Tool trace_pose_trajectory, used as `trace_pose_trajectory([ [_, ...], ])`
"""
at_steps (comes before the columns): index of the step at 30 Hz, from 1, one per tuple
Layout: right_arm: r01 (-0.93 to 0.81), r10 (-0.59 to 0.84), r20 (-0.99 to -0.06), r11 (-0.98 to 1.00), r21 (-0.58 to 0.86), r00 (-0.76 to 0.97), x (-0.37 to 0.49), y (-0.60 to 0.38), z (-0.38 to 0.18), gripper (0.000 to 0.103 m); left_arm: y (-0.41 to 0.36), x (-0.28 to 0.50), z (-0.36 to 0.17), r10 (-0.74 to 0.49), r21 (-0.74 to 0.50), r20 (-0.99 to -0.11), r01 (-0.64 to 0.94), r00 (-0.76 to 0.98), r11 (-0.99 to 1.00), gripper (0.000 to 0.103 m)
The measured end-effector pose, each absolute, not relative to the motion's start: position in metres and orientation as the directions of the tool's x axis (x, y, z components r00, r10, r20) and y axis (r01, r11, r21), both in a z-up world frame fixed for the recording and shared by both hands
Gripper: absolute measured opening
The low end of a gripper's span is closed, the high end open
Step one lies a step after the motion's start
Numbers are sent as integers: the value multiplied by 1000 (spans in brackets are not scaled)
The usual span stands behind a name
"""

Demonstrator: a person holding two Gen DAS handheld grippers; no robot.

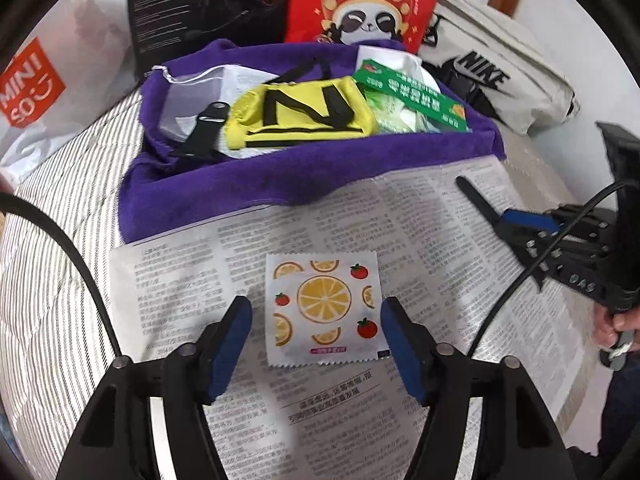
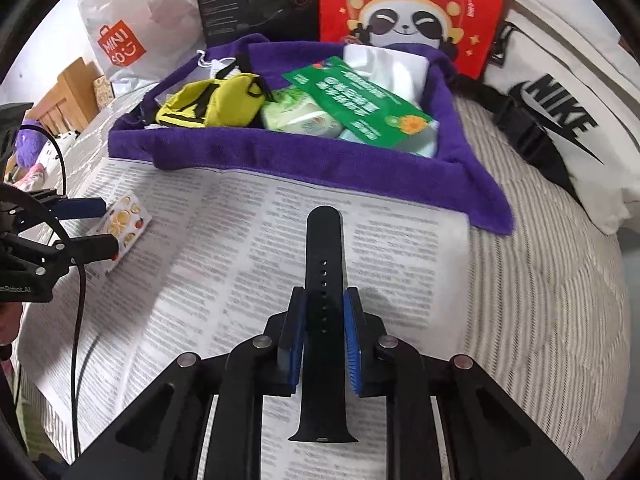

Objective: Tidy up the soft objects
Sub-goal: 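Grasp the lemon-print candy packet on the newspaper with the left gripper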

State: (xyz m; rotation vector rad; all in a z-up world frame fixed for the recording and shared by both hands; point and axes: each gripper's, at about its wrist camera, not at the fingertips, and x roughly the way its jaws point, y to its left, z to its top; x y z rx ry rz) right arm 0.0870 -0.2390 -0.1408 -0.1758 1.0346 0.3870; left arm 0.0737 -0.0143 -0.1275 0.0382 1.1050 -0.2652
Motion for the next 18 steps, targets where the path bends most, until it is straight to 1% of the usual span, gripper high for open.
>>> trace_pose_trajectory([
  [5,-370,225,-869,928,53,441,85,-249,-142,19,-33,73,-134,-126,-3,-891,271,435,963,83],
  [6,-371,224,-869,927,51,441,85,-249,-143,21,-39,72,-136,-102,35,-888,286,449,958,84],
  [7,-372,225,-869,927,51,441,86,-249,-143,23,-39,72,-136,-104,35,-886,287,453,957,81],
  [8,-370,233,-867,927,61,441,87,-249,-143,28,-38,73,-136,-111,21,-887,281,449,960,80],
  [9,-366,242,-863,928,72,443,88,-249,-144,30,-36,73,-135,-114,15,-886,274,449,962,77],
  [10,-361,244,-858,930,74,452,89,-249,-144,30,-35,73,-135,-111,19,-885,272,453,962,70],
  [11,-360,240,-855,931,67,460,89,-248,-145,30,-33,72,-134,-113,20,-883,275,456,961,66],
  [12,-359,236,-854,931,62,464,89,-247,-145,29,-32,70,-133,-120,17,-879,281,461,960,59],
  [13,-359,230,-853,932,54,469,88,-246,-145,29,-31,69,-132,-126,15,-875,287,467,958,53],
  [14,-356,221,-850,933,43,478,88,-245,-146,26,-30,67,-132,-131,14,-873,294,470,956,51],
  [15,-357,220,-845,933,37,488,87,-244,-146,23,-31,65,-131,-138,14,-870,305,473,952,46],
  [16,-357,224,-841,933,39,493,88,-245,-146,22,-31,64,-130,-137,16,-869,304,476,953,40],
  [18,-351,235,-842,935,58,485,90,-247,-146,21,-29,63,-129,-148,-1,-869,297,473,955,34],
])
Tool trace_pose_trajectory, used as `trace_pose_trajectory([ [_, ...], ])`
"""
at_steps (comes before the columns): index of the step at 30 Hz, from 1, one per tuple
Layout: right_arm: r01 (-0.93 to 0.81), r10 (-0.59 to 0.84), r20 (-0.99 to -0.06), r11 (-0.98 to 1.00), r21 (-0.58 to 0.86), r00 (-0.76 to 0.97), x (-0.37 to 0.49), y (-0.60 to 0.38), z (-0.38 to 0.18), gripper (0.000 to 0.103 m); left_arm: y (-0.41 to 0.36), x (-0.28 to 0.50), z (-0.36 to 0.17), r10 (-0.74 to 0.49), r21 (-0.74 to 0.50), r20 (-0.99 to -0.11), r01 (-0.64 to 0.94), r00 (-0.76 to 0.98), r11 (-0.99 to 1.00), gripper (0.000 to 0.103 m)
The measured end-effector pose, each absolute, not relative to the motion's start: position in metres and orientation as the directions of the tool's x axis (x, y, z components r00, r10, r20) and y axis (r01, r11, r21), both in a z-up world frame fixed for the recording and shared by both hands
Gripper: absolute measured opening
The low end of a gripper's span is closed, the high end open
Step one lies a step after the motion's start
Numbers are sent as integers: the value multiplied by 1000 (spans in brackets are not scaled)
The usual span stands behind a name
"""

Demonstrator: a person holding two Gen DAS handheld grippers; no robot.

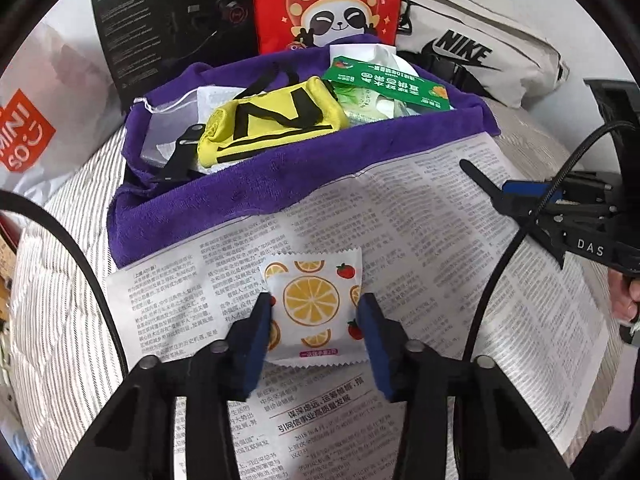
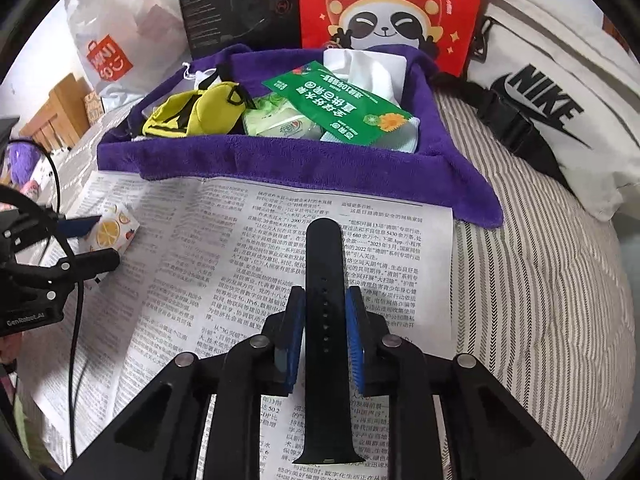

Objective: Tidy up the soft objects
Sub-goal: 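Grasp the lemon-print candy packet on the newspaper with the left gripper, then carry the candy packet and strap piece over the towel with both grippers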

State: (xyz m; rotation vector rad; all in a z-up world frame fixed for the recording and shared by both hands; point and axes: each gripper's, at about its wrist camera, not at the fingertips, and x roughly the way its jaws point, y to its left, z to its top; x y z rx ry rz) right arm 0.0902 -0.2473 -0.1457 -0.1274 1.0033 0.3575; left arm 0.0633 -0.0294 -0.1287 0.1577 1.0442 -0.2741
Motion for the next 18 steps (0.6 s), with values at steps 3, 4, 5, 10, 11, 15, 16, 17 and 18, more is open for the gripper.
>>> trace_pose_trajectory([
  [3,-347,247,-844,935,77,476,92,-249,-145,20,-30,63,-127,-164,-16,-871,308,463,951,27],
  [4,-349,254,-844,933,86,472,92,-250,-145,20,-30,64,-127,-168,-22,-871,305,462,952,25],
  [5,-350,260,-845,932,93,467,92,-252,-144,20,-29,64,-127,-174,-30,-870,302,461,953,24],
  [10,-347,261,-844,933,96,468,91,-255,-138,20,-18,64,-120,-205,-81,-862,273,464,958,14],
  [11,-348,262,-843,933,96,470,91,-255,-136,20,-16,63,-119,-202,-77,-861,271,466,959,13],
  [15,-355,258,-843,931,85,472,91,-254,-131,20,-7,64,-113,-205,-89,-855,254,476,963,12],
  [16,-353,256,-842,932,85,475,91,-254,-130,20,-5,64,-111,-210,-95,-853,252,478,963,12],
  [17,-351,256,-841,933,85,477,92,-254,-129,20,-4,63,-110,-217,-103,-852,255,477,962,12],
  [18,-354,259,-843,931,87,471,92,-254,-129,20,-2,63,-108,-219,-105,-848,251,482,962,12],
])
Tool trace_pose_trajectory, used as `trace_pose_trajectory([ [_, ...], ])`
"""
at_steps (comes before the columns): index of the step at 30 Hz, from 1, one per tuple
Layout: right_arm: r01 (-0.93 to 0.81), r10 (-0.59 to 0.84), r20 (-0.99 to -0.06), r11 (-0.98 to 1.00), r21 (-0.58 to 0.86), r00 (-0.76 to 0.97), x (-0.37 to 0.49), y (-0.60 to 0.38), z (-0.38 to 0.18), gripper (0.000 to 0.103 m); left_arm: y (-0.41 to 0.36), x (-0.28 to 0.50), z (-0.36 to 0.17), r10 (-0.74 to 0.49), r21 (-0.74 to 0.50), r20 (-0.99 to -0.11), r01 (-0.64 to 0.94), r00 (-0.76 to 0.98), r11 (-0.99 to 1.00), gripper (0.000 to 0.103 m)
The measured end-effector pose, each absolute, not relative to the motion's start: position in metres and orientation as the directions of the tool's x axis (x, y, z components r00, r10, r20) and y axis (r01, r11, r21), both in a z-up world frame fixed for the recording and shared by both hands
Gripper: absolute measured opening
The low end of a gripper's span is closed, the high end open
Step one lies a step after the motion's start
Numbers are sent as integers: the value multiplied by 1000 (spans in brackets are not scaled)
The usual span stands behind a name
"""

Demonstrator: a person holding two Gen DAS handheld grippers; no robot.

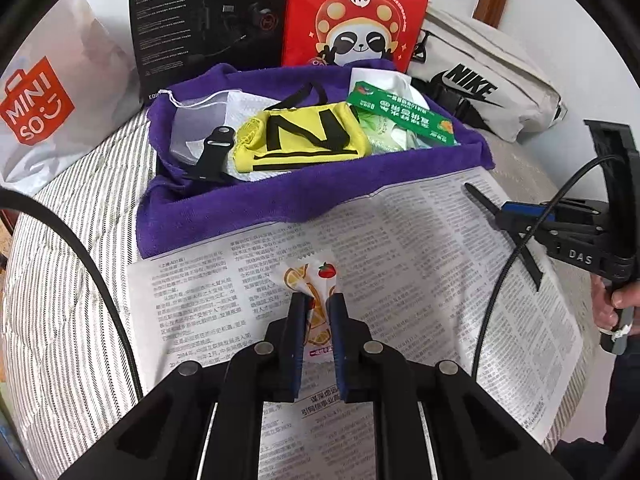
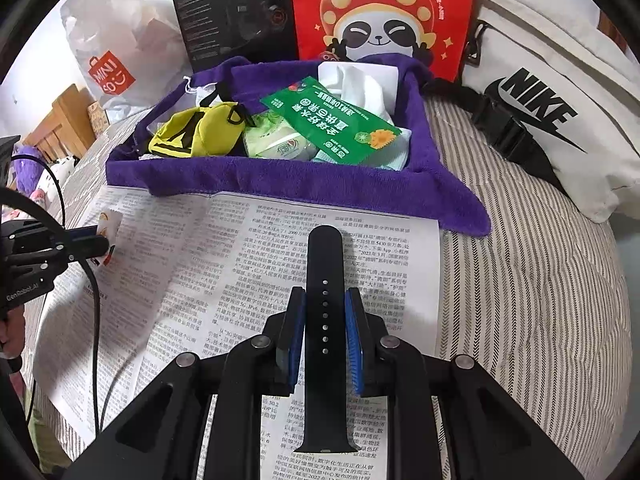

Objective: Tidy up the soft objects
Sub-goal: 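Carry the candy packet and strap piece over the towel with both grippers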

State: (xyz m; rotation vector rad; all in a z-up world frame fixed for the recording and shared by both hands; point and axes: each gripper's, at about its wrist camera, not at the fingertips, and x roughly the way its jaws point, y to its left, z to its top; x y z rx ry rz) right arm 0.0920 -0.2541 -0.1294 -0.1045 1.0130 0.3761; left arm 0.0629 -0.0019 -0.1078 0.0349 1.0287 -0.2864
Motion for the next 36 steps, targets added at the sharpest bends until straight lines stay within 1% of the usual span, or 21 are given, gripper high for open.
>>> trace_pose_trajectory([
  [8,-360,260,-838,929,82,480,98,-249,-118,20,12,68,-96,-238,-139,-830,226,504,964,12],
  [18,-377,302,-815,919,112,494,112,-243,-96,20,20,82,-77,-226,-126,-814,217,534,968,12],
  [36,-397,345,-796,906,145,497,137,-233,-74,20,26,114,-54,-229,-123,-797,222,558,967,12],
])
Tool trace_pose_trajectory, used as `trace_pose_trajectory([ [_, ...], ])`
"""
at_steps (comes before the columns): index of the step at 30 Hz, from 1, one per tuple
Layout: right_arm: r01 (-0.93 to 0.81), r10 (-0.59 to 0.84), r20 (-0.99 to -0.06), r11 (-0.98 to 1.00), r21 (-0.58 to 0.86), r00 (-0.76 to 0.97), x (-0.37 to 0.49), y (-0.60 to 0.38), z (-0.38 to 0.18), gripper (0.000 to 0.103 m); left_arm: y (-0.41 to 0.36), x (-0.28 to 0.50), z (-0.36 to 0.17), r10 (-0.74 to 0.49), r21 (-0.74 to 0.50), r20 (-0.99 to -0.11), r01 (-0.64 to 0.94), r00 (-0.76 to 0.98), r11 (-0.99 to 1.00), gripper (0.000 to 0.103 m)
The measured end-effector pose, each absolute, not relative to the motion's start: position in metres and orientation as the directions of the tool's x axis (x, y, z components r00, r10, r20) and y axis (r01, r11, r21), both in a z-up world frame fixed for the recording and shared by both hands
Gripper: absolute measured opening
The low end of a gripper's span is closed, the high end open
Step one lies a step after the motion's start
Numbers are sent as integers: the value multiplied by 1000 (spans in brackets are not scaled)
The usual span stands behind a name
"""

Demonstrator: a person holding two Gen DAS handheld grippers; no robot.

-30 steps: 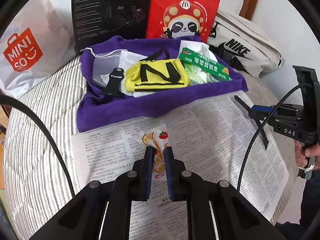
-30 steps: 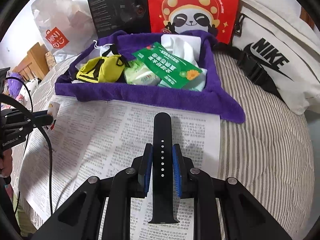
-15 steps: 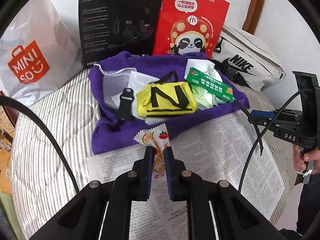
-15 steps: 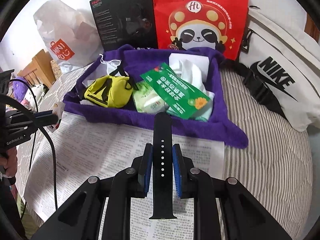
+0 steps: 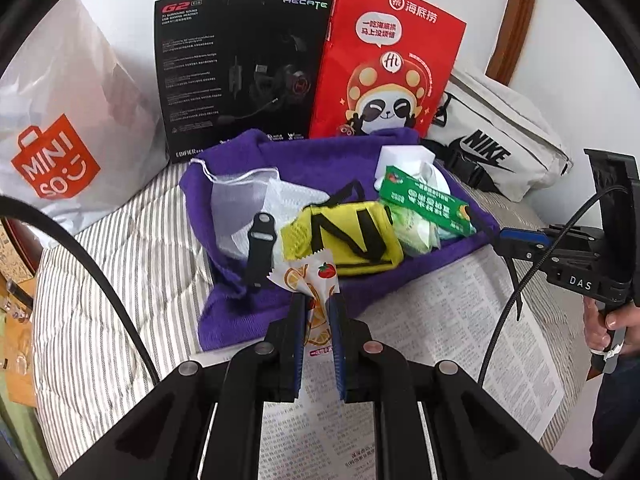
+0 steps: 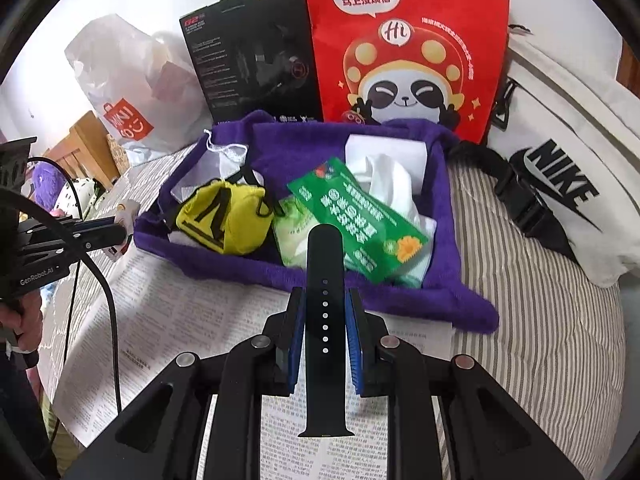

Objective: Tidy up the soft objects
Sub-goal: 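Carry the candy packet and strap piece over the towel with both grippers, then lower the strap piece onto the towel with the right gripper while the left lowers the candy packet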

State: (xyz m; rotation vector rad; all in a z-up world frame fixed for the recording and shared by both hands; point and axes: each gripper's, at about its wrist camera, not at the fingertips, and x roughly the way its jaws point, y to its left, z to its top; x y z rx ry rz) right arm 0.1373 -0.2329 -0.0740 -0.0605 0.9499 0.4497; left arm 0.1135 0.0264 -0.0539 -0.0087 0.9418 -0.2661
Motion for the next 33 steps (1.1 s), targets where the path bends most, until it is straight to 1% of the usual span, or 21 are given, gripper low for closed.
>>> trace_pose_trajectory([
  [15,-427,383,-774,890,162,505,176,-209,-52,20,37,138,-50,-223,-132,-800,199,557,971,12],
  [25,-426,389,-777,888,174,494,193,-194,-57,20,63,132,-44,-188,-107,-804,174,564,979,12],
  [33,-399,372,-782,900,173,500,201,-185,-55,20,80,128,-41,-192,-112,-802,173,566,978,12],
])
